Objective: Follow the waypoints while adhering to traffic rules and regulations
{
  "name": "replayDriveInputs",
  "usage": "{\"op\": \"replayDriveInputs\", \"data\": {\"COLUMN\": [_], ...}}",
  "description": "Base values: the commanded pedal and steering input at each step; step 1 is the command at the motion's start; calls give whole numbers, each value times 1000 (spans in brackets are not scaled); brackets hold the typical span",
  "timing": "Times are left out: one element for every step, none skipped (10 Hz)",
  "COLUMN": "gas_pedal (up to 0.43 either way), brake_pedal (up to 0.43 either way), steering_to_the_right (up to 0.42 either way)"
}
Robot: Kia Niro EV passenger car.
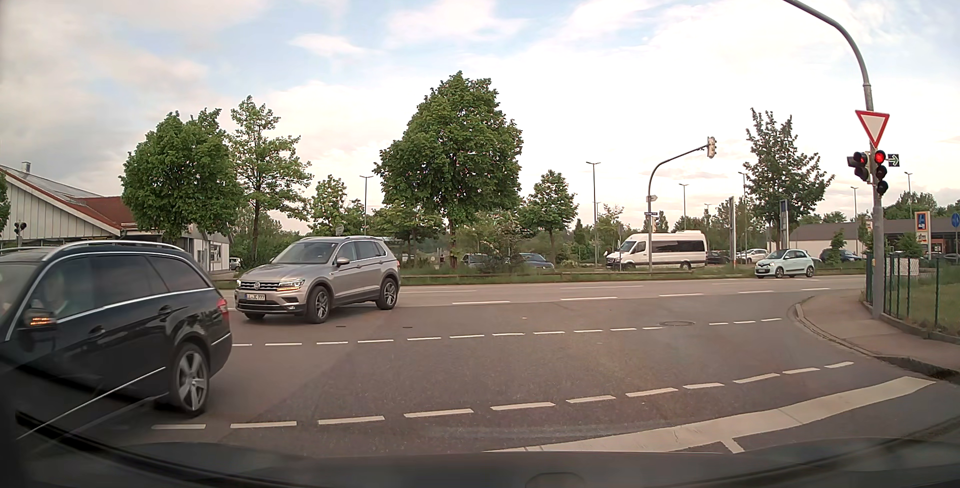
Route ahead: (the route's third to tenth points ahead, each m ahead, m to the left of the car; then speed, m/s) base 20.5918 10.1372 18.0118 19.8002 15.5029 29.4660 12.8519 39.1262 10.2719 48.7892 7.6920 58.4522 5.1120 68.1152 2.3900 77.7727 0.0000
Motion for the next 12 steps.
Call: {"op": "replayDriveInputs", "data": {"gas_pedal": [0,0,0,0,0,0,0,0,0,0,0,0], "brake_pedal": [360,360,360,360,360,360,360,360,360,360,360,360], "steering_to_the_right": [-1,-1,-1,-1,-1,-1,-1,-1,-1,-1,-1,-1]}}
